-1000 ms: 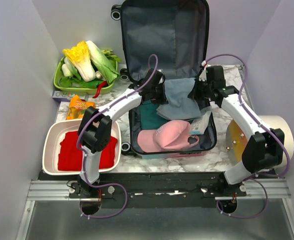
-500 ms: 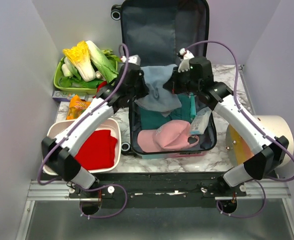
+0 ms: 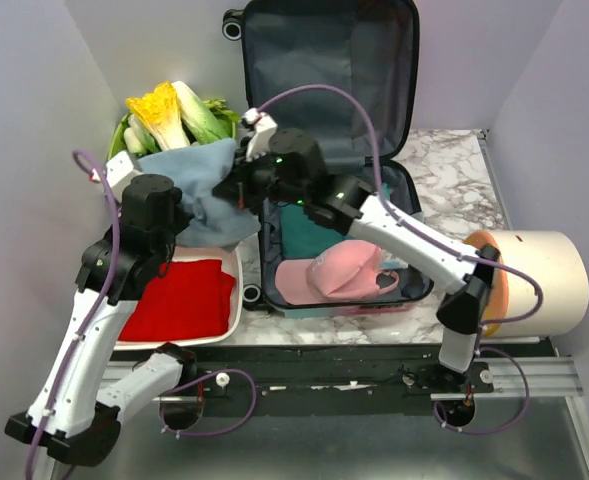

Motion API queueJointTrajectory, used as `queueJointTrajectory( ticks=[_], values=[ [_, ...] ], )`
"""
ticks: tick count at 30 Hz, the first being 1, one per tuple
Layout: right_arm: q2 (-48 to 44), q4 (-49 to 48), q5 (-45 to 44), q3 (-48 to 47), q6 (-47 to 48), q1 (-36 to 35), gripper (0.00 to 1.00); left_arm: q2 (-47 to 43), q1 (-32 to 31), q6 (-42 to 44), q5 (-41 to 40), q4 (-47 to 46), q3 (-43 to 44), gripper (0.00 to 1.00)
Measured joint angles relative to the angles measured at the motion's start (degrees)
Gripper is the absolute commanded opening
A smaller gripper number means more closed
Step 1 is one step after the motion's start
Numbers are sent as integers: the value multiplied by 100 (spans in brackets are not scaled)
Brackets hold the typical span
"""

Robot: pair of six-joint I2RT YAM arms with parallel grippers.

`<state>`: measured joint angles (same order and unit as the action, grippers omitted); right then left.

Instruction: Open, take out, and arrange the luggage

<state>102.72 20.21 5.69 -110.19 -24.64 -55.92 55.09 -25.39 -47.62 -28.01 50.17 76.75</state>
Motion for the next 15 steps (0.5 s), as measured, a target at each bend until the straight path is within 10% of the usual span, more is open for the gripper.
queueJointTrajectory(
  ticks=[8,15],
  values=[
    [1460,-444,-398,-778,-640,-1023,1,-260,1067,-262,-501,1390,-227,0],
    [1576,-1084,-831,391,-1471,-1379,1,-337,1602,-284,-498,1709,-1134,0]
  ],
)
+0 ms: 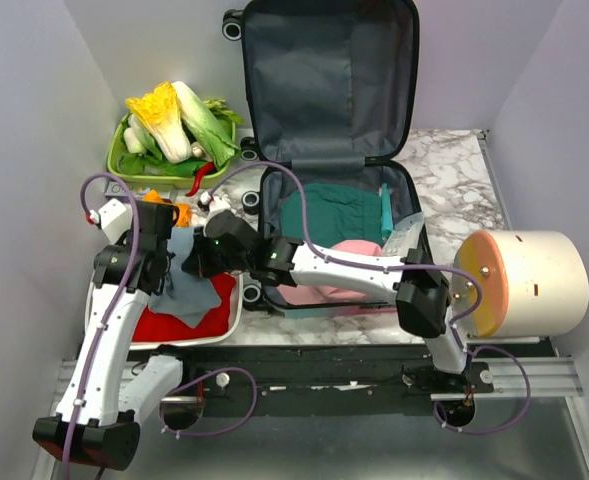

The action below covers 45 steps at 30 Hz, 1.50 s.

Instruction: Open, take out, and arrange the luggage

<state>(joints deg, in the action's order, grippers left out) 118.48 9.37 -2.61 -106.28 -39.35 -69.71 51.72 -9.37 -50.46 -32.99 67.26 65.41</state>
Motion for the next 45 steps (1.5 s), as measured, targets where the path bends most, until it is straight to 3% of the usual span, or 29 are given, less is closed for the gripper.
queueJointTrajectory(
  ticks=[4,6,7,8,9,10,12,15,22,28,31,40,45],
  values=[
    [-7,-173,-98,798,-354,-17,1,-24,210,-79,15,24,-715,0],
    [-7,-278,-96,1056,-476,-15,1,-85,286,-133,20,7,-1032,23],
    [-7,-343,-94,1189,-533,-15,1,-146,321,-166,26,9,-1200,40],
    [-7,-385,-94,1263,-570,-15,1,-214,348,-188,39,20,-1344,76],
    [-7,-426,-94,1351,-599,-15,1,-267,367,-238,61,17,-1438,95],
    [-7,-461,-96,1427,-616,-15,1,-332,380,-256,72,26,-1521,99],
    [-9,-542,-116,1591,-643,-15,25,-387,391,-415,72,37,-1537,99],
    [-20,-579,-205,1742,-684,-15,48,-404,407,-612,15,164,-1447,99],
    [-122,-330,-529,1757,-345,-42,57,-468,407,-817,0,284,-1130,99],
    [-520,-52,-957,1759,197,-46,78,-396,407,-990,188,81,-1353,99],
    [-780,-37,-1016,1759,590,-46,84,-369,409,-1252,404,-162,-1781,99],
    [-374,-713,551,1292,2033,-46,88,-656,632,-2103,553,-302,-2726,99],
    [-142,-1222,1204,1491,2481,15,83,-560,828,-2072,557,-494,-2809,99]
  ],
)
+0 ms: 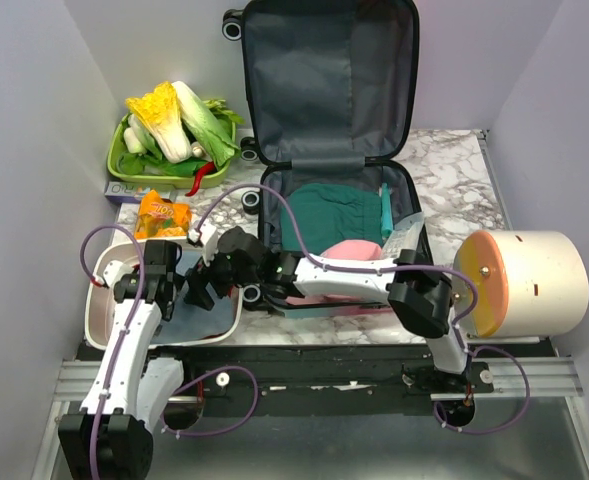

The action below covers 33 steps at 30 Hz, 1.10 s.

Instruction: Open, take out, and arrange the luggage

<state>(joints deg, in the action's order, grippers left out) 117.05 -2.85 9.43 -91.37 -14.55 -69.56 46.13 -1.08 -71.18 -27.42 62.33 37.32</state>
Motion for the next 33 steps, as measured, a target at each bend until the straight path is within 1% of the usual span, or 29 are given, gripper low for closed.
queueJointTrajectory(
  ticks=[2,7,11,14,20,23,25,26,27,30,33],
  values=[
    [57,-195,184,190,170,28,81,146,70,50,-2,-149,-50,99],
    [225,-321,463,568,570,57,81,815,485,256,-42,-533,-55,99],
    [247,-396,533,793,787,79,83,1060,750,520,-11,-975,-55,99],
    [254,-442,533,852,977,76,84,1239,817,699,4,-1270,-55,99],
    [254,-389,503,822,1355,76,88,1342,960,1025,155,-1908,-68,99],
    [127,-273,490,813,1449,81,90,1346,968,1176,264,-1976,114,99],
    [-125,-125,446,811,1456,116,93,1325,970,1255,326,-1950,485,99],
    [-304,-37,413,811,1425,146,99,1307,973,1281,367,-1891,686,99],
    [-525,7,365,811,1368,197,100,1252,970,1309,413,-1836,986,99],
    [-1344,26,170,815,1058,479,100,999,970,1405,586,-1709,1766,99],
    [-2380,-173,81,988,542,1215,100,754,914,1526,1075,-1753,2229,99]
  ],
)
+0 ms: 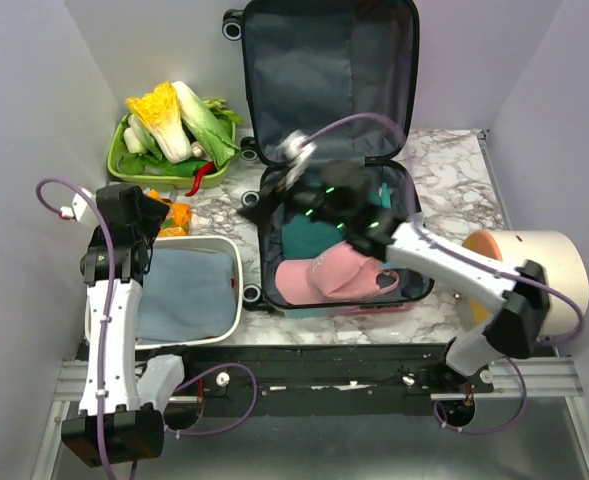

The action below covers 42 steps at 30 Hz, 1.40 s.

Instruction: Open, take out, and arrange the luggage

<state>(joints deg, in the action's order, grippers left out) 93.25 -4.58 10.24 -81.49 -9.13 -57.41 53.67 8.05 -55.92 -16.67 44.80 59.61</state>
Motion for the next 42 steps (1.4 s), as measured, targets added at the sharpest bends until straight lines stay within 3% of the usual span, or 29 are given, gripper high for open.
queueJointTrajectory(
  ticks=[3,7,13,17,28,42],
  values=[
    [-789,-138,-319,450,-310,883,100,28,-339,52,496,-101,175,99],
    [-1239,120,-1110,1102,-444,1648,100,575,-1609,66,697,-308,455,99],
    [-1036,1368,-1368,1416,-765,2750,100,1996,-3314,216,916,-796,1207,99],
    [-627,1947,-1499,1416,-785,3351,100,2959,-3884,413,968,-914,1891,99],
    [861,2763,-1451,859,-393,3609,99,4645,-4168,723,1130,-857,2758,99],
    [1303,2815,-1047,551,-236,3847,98,5125,-4194,844,1139,-575,2920,99]
  ],
)
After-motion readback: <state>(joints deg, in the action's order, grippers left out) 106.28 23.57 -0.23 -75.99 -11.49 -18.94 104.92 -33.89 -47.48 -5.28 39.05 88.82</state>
